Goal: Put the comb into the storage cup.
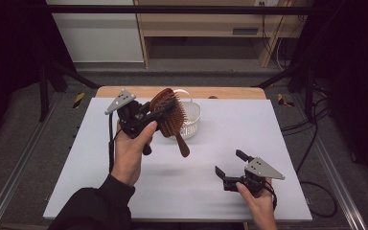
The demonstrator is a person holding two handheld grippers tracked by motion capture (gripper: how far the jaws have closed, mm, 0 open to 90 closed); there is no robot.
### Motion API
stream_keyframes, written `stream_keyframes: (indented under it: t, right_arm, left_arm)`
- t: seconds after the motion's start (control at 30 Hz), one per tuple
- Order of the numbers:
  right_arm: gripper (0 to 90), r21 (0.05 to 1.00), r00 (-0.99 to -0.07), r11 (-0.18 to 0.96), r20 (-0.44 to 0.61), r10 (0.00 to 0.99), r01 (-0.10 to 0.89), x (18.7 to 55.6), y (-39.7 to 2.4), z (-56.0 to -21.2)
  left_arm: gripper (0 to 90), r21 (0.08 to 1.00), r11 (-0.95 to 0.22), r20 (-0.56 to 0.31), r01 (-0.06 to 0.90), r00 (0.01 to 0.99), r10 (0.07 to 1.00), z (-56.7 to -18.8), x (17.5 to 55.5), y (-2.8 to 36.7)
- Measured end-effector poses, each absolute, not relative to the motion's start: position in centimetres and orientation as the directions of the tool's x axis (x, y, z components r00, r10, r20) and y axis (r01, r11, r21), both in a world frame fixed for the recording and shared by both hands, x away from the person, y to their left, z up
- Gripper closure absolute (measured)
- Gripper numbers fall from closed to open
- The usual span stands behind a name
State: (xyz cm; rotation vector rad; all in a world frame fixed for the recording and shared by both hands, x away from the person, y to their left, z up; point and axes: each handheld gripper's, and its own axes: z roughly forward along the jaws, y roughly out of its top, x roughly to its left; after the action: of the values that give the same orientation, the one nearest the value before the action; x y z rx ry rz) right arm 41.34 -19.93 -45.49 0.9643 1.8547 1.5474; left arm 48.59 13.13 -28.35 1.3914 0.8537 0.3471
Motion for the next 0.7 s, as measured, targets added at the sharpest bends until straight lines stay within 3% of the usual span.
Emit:
stream_keyframes:
  t: [0.4, 0.7]
  right_arm:
    - [3.8, 0.981, -0.573, 0.075, 0.040, 0.819, 0.176, 41.2, -20.7, -46.4]
    - [3.5, 0.982, -0.578, 0.050, 0.067, 0.813, 0.184, 41.0, -20.5, -46.8]
  left_arm:
    - [50.2, 0.967, 0.155, -0.251, 0.202, 0.657, 0.711, -25.2, 51.8, 11.4]
    - [50.2, 0.966, 0.182, -0.259, 0.186, 0.623, 0.738, -24.1, 53.7, 11.8]
